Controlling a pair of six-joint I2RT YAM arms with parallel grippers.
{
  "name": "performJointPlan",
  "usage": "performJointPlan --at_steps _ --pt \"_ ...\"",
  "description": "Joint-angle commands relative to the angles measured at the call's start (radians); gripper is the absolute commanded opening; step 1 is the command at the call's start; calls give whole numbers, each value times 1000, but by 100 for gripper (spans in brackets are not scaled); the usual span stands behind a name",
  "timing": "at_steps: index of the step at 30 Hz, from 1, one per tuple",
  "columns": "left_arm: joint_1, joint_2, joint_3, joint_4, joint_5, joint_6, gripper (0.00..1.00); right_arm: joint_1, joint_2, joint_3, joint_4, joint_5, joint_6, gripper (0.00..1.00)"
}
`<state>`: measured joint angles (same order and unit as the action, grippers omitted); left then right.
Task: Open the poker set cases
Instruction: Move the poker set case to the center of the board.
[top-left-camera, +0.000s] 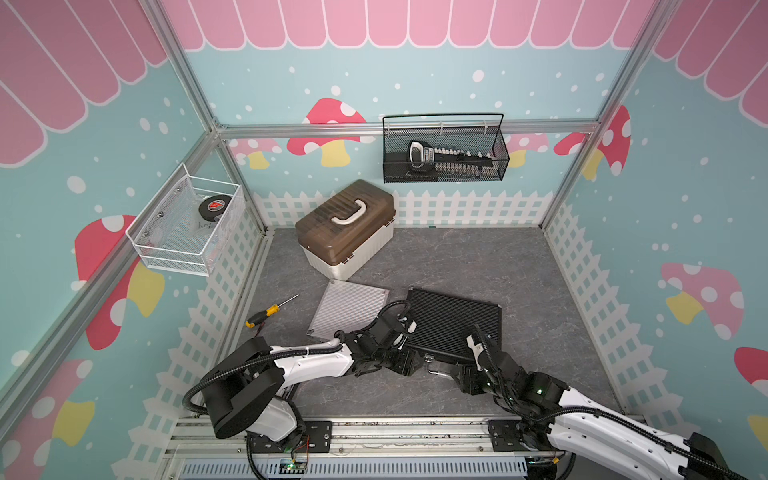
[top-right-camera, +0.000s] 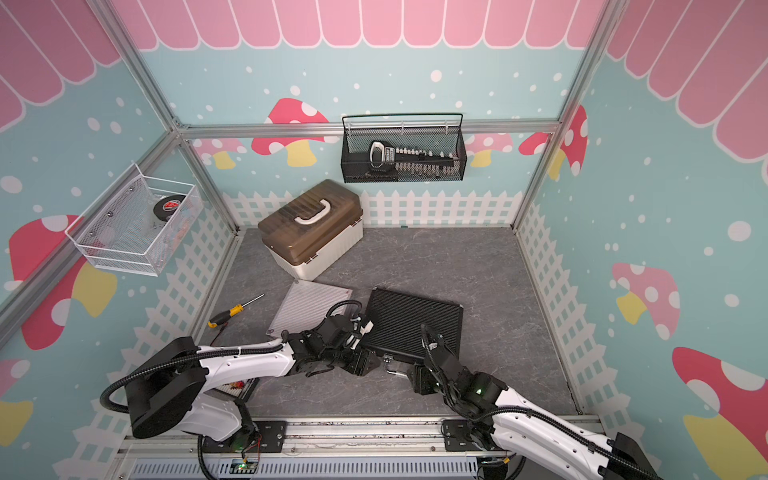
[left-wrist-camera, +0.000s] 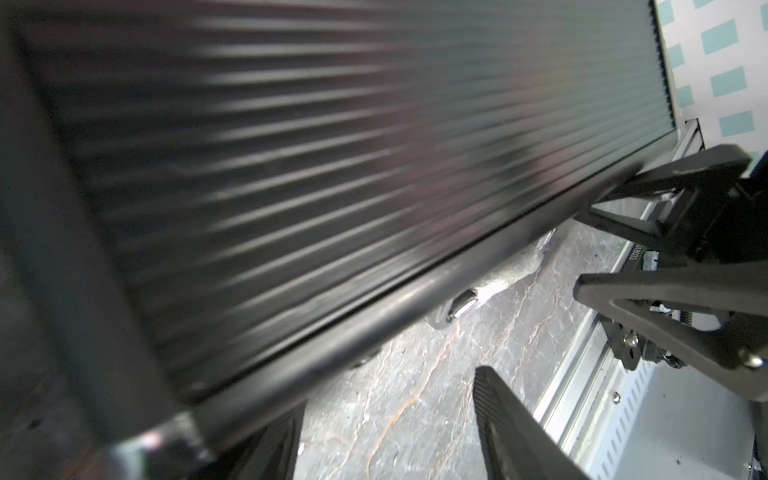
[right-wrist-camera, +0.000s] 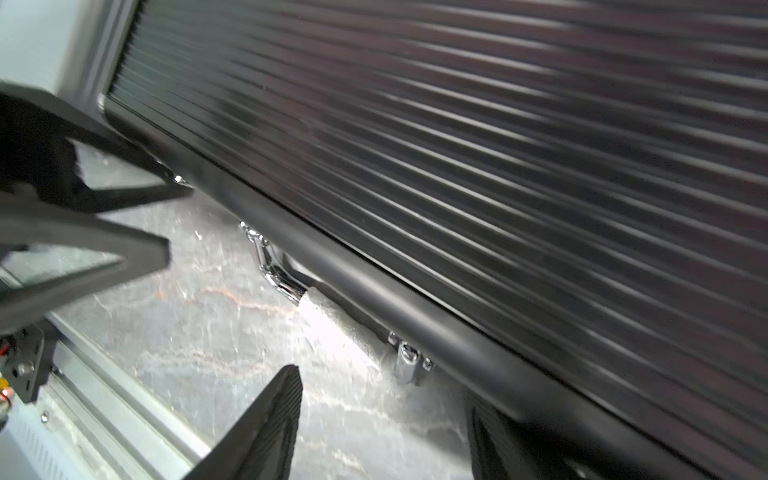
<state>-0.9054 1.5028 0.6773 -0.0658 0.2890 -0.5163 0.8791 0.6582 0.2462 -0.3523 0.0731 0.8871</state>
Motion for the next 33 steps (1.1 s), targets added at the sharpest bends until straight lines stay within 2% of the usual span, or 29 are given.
performJointPlan --at_steps 1,8,12,15,18,21,24,26,33 --pt "0 9 16 60 41 -27 65 -1 19 -82 20 30 44 62" --pt "2 41 16 113 54 -46 65 -6 86 -68 67 95 22 66" --pt "6 54 37 134 51 -55 65 -83 48 -45 77 155 -3 69" --pt "11 56 55 145 57 -54 65 -250 35 -32 108 51 -59 69" --pt "27 44 70 147 82 -56 65 -409 100 19 118 -69 -149 69" --pt "48 17 83 143 108 -42 65 -477 211 96 136 -132 -233 70" --pt "69 -15 119 110 110 -15 65 -488 269 141 160 -219 -270 69" --pt "75 -34 159 74 92 13 65 -488 245 125 150 -242 -258 71" --pt "109 -18 297 1 -36 89 65 -488 14 -13 68 -200 -151 79"
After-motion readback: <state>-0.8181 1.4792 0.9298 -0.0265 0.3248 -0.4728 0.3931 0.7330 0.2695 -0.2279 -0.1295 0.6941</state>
